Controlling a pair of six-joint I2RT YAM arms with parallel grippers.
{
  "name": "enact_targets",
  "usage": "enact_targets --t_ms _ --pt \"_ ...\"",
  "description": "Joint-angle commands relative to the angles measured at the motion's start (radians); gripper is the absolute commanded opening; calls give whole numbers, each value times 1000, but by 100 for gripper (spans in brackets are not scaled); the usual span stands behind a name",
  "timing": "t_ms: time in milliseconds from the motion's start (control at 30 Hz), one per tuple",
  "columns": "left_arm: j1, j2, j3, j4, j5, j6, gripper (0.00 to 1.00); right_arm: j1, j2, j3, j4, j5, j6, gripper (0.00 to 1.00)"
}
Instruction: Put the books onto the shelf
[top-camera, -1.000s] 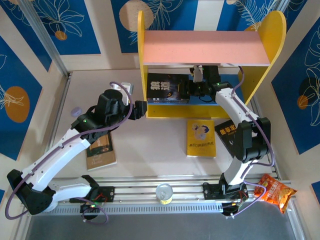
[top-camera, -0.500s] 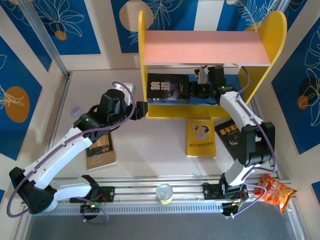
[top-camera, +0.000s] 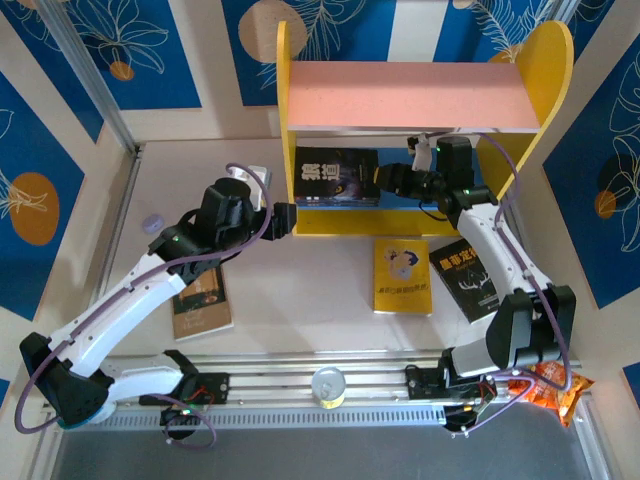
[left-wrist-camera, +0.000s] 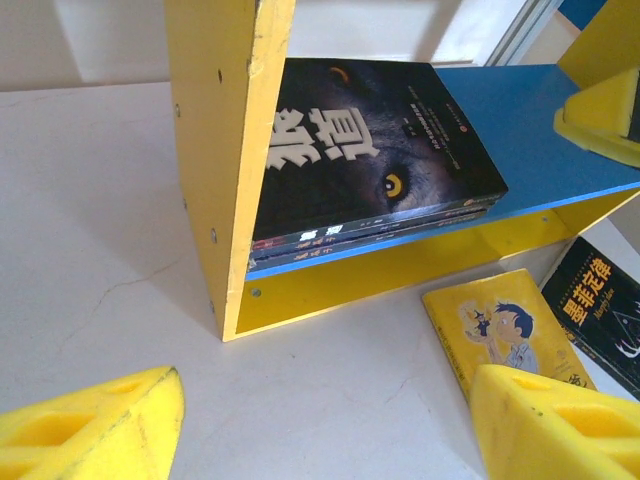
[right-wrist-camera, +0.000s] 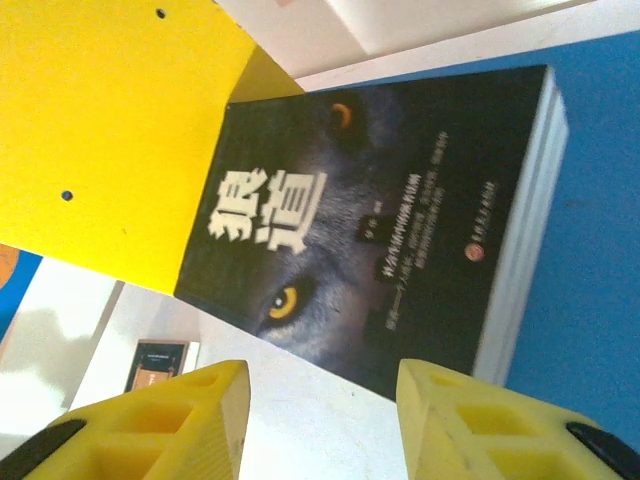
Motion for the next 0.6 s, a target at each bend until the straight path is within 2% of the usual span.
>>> enact_targets --t_ms 0,300,567 --pt "13 -3 19 4 6 15 75 -22 -99 -54 76 53 4 44" --pt "13 11 11 20 11 16 75 -74 -238 -252 67 184 51 45" --pt "11 21 -4 23 14 8 75 -125 -293 -408 89 209 109 45"
